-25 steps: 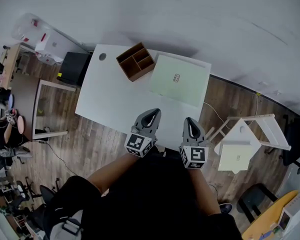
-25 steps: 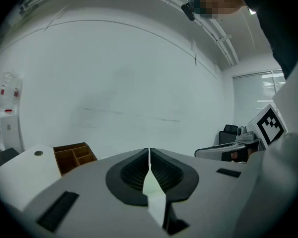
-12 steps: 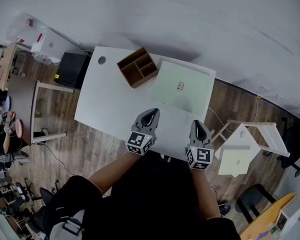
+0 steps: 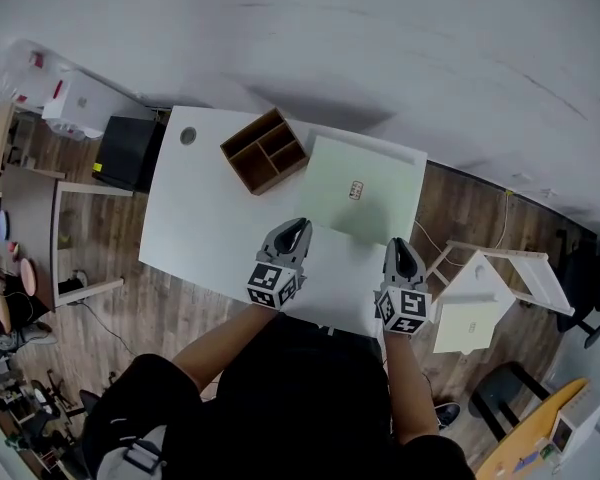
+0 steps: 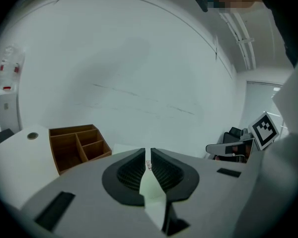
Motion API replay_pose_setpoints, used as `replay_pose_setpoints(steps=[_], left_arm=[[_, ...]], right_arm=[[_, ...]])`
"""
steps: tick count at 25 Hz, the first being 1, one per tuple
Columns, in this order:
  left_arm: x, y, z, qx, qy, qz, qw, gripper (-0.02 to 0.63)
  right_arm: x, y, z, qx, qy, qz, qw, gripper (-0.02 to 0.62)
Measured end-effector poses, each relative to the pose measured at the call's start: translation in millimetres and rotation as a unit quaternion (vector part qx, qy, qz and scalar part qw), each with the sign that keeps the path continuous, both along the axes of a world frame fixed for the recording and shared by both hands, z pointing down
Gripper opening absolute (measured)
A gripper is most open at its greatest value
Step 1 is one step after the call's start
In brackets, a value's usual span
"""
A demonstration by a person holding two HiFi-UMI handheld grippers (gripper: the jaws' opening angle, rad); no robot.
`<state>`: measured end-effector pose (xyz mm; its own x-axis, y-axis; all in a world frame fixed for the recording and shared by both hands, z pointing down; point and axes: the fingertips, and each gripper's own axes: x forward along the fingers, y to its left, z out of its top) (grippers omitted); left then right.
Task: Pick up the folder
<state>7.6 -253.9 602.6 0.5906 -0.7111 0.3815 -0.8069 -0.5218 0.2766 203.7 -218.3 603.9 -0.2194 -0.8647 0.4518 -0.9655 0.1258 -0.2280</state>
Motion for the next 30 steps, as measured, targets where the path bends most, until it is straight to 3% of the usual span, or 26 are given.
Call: replay_pose_setpoints(steps=[6,9,11,17,21,30], left_arm=[[-8,-35,27,-0.027,0.013,-0.024,0.9993,0.054],[-8,-45,35,-0.028,0.002,-0.017,0.9995,0.103],[-6,-50,46,-0.039,-0.004,-0.009,0.9992,0.138],[-9,-64,93,-0.125,0.016,-0.022,0.9918,0.250],[-15,-73,110,-0.137,0.000,-0.024,0.9902,0.275],[-13,-83,144,-0.177,-0.012,0.001,0.9841,0.293]], right_arm=[[14,-19,32,-0.026,0.007,0.014,1.000,0.044],[17,-23,47,-0.047,-0.008,0.013,0.999,0.145],[21,-24,58,-0.062,-0.003,0.014,0.998,0.155],[30,-32,92,-0.112,-0.018,0.018,0.993,0.212],[32,-34,109,-0.144,-0.046,0.014,0.988,0.261],[36,-42,133,-0.174,-0.051,0.005,0.983,0.305]])
